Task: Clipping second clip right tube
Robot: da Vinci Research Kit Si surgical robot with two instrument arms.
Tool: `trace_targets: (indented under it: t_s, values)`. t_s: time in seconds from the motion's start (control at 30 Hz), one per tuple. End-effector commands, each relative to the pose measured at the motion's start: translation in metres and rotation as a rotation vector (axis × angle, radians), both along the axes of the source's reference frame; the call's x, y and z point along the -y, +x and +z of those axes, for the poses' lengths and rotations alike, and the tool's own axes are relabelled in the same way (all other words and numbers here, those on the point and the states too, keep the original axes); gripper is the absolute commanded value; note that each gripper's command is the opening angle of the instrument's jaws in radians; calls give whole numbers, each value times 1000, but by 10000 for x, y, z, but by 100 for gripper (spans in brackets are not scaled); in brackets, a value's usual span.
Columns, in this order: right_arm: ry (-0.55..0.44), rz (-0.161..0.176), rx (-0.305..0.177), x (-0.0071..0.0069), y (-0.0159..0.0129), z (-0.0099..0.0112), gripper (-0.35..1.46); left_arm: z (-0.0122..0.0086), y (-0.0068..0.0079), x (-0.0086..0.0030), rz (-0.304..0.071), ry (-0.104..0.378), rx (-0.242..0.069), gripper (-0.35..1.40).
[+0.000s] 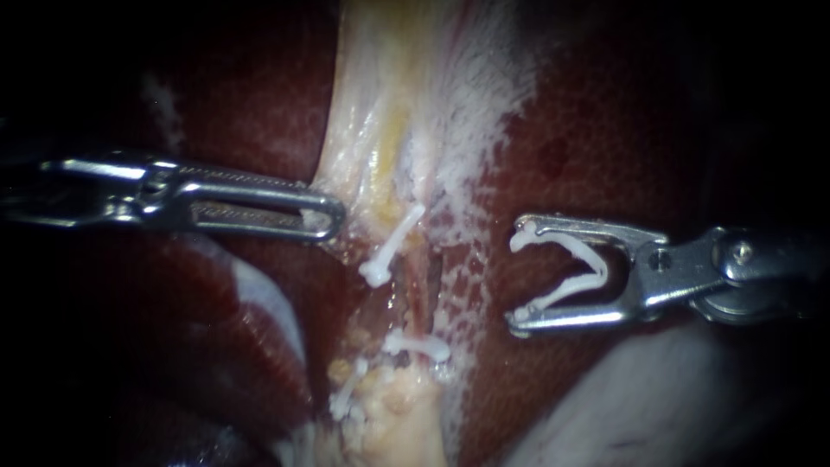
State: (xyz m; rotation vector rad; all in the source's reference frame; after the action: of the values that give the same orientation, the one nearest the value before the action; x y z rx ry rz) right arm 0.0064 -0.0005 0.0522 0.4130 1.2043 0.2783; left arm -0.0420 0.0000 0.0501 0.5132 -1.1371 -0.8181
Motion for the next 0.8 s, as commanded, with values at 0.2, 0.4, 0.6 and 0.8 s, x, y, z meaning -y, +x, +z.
trace_targets:
  t_s: [0.2,0.4,0.6,0.8]
  values:
    - [-1,0,0,1,1,1,60,0,1,-1,0,0,0,-35]
    - [52,19,10,12,9,9,60,-7,8,-8,8,8,7,-35]
    - [144,48,27,29,26,25,60,-26,27,-28,-11,15,-4,-35]
    - [202,56,35,44,51,45,59,-51,44,-43,-32,10,0,-35]
